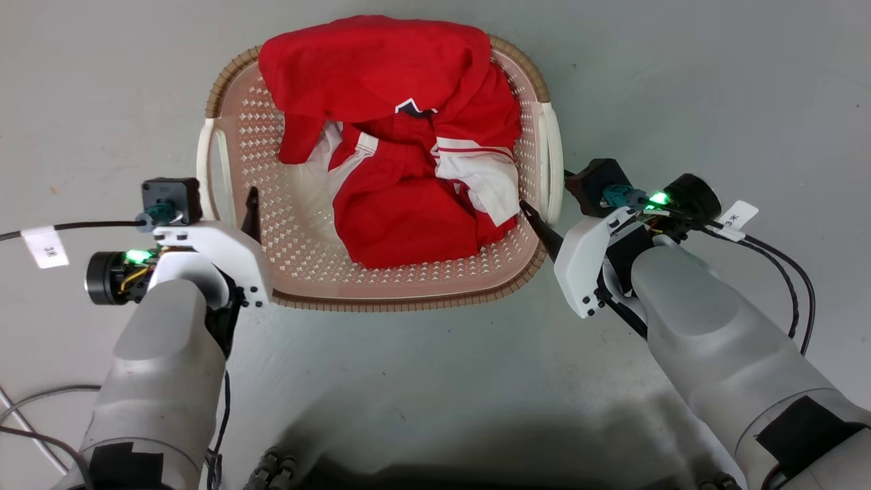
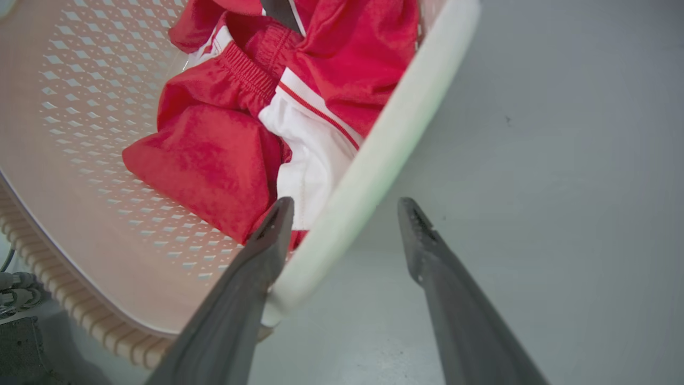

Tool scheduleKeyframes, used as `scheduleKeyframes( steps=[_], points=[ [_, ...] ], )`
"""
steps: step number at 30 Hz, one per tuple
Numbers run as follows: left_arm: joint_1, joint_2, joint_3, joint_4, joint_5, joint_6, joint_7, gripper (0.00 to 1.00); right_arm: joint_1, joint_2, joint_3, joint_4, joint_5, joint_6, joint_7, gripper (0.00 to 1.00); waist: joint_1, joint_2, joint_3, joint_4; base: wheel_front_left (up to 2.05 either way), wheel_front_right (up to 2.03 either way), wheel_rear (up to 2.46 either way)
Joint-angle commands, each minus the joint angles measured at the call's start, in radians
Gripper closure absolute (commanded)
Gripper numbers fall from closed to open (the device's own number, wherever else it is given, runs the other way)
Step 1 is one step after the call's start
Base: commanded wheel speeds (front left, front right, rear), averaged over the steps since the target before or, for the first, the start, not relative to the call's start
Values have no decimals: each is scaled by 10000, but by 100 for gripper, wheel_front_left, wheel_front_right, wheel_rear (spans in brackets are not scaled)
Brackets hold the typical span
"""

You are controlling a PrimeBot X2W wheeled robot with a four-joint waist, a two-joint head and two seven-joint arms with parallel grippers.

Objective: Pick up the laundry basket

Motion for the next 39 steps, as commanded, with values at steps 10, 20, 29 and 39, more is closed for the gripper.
scheduleKeyframes(
  steps=[10,20,29,39],
  points=[
    [-261,-94,-325,404,-61,-24,-15,100,-101,-85,43,296,20,-8,63,100,-1,0,-164,21,0,0,0],
    [348,-366,-745,606,-216,-69,79,100,587,-50,247,392,241,3,583,100,-1,0,-1543,-10,0,0,0],
    [1185,-469,-1355,658,-943,-75,656,100,1573,-45,571,365,868,3,1230,100,-1,0,-3415,-344,0,0,0],
    [2003,-364,-2519,555,-2369,-77,1897,100,2441,-41,1213,220,1751,2,2242,100,-1,0,-5402,-750,0,0,0]
  ],
)
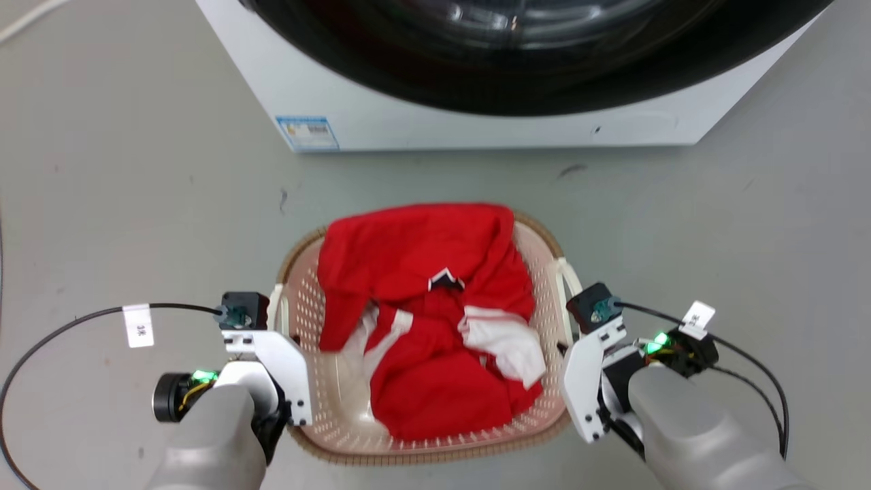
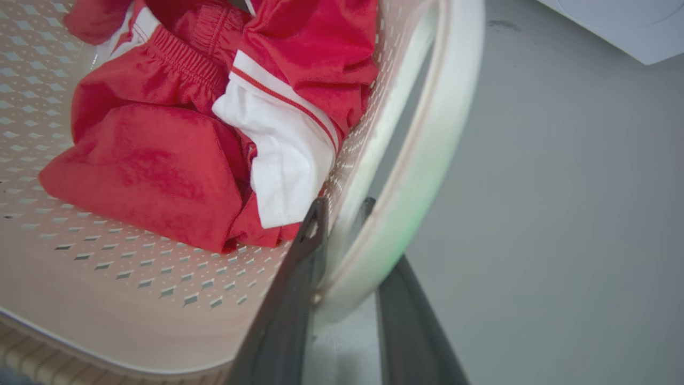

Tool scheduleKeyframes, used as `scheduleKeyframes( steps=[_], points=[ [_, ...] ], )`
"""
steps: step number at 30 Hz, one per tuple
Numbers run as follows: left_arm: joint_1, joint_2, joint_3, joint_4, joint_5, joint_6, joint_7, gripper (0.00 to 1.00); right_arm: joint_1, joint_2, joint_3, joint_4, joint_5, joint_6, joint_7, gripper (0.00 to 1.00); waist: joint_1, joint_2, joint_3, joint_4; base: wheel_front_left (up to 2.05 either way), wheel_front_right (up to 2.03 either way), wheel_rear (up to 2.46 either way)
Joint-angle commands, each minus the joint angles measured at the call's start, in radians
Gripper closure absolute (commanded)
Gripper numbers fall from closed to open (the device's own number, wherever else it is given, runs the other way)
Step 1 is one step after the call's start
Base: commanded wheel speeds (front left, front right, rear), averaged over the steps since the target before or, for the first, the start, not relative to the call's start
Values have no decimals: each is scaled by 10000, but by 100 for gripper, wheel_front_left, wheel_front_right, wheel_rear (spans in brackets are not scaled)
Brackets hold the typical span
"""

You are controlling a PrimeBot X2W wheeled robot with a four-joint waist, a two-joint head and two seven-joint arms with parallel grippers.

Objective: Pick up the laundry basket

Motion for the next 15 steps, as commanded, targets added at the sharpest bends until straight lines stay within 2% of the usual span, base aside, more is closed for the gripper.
scheduleKeyframes(
  steps=[1,6,15],
  points=[
    [229,105,-123,-31,-74,-18,151,100,243,-42,109,-22,56,25,107,100,1,0,-725,-219,0,0,0],
    [780,265,-905,-350,-918,-18,1177,100,717,-76,633,-262,633,25,867,100,1,0,-1784,-339,0,0,0],
    [1648,668,-2444,-1079,-2294,-20,2759,100,1475,-599,1602,-810,1842,12,1837,100,1,0,-3391,-337,0,0,0]
  ],
)
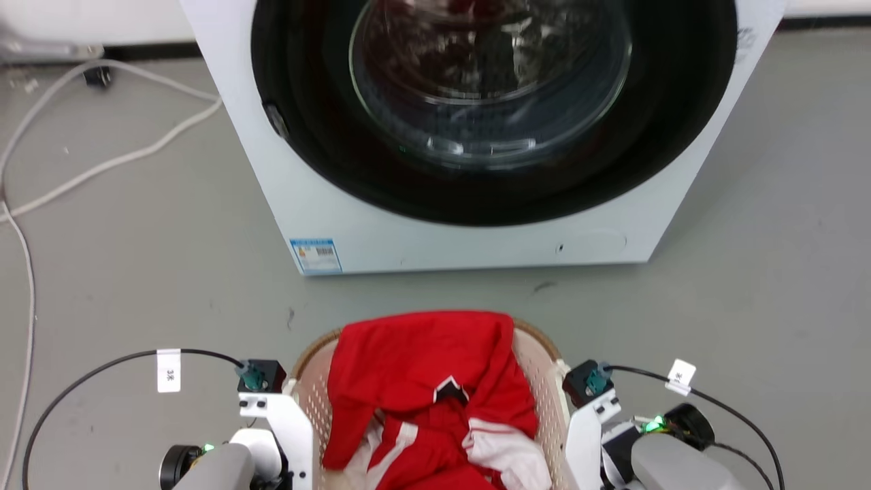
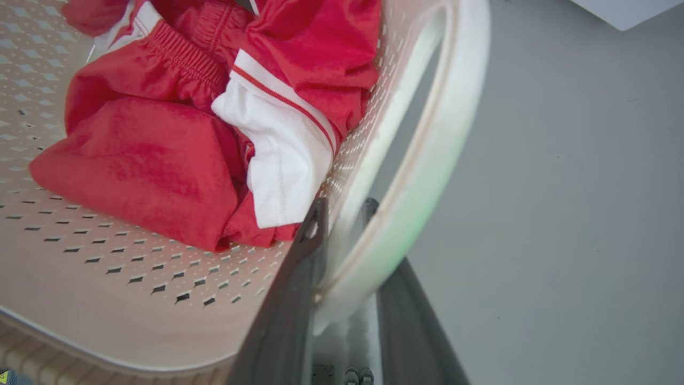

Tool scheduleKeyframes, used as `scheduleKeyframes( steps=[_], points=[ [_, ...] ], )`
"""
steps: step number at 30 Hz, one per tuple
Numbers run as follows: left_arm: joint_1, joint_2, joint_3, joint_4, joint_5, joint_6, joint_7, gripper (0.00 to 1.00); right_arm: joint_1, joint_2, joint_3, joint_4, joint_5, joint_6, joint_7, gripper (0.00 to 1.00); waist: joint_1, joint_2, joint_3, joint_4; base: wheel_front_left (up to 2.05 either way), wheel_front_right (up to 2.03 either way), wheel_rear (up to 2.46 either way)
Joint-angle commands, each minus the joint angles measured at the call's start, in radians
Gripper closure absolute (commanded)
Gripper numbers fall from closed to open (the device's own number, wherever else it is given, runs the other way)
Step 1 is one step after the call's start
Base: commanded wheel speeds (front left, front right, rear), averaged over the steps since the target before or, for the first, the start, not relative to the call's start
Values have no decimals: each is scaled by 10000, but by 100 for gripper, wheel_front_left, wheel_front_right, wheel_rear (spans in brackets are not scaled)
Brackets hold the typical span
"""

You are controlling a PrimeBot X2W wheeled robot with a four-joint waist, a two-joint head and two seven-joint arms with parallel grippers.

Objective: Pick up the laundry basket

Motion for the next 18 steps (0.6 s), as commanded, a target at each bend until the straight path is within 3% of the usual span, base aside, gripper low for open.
scheduleKeyframes(
  steps=[1,18],
  points=[
    [161,183,-137,-57,-70,-22,95,100,106,-225,120,-42,60,-3,45,100,3,-1,-660,0,0,0,0],
    [340,561,-1853,-341,-1764,-30,846,100,-7,-571,1374,-31,1462,-5,389,100,3,-1,-1493,154,0,0,0]
  ],
)
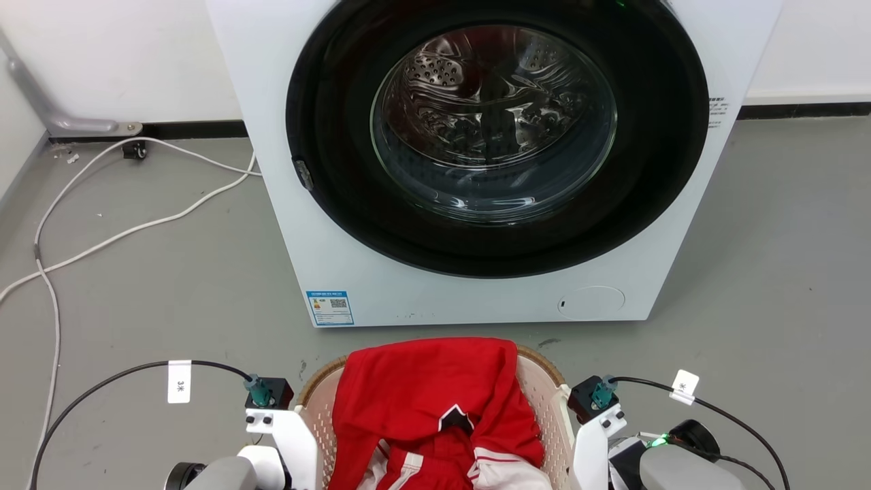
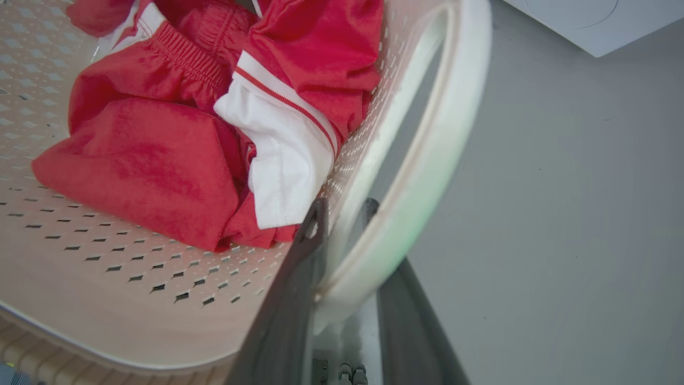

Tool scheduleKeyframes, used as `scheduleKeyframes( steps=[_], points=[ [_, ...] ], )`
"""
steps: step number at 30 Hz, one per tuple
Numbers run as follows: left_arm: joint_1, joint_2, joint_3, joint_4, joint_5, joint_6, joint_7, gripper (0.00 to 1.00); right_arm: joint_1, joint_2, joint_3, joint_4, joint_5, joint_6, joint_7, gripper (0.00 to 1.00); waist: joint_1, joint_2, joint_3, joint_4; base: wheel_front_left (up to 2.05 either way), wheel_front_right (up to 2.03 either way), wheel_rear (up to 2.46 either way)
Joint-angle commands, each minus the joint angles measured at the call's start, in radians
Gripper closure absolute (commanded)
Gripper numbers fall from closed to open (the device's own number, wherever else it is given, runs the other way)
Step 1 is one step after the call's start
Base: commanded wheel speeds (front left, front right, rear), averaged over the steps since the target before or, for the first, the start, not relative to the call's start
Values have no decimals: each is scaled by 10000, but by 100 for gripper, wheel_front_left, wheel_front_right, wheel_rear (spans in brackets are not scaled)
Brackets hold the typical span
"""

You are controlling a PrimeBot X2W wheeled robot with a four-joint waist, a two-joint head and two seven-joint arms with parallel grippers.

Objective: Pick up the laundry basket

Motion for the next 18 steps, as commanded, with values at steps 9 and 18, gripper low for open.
scheduleKeyframes(
  steps=[9,18],
  points=[
    [-3,178,-615,162,-543,-40,146,100,-142,-280,483,166,476,-7,198,100,2,-1,-188,15,0,0,0],
    [-6,191,-1095,283,-1020,-40,148,100,-170,-321,769,171,745,-8,204,100,2,-1,-325,-64,0,0,0]
  ],
)
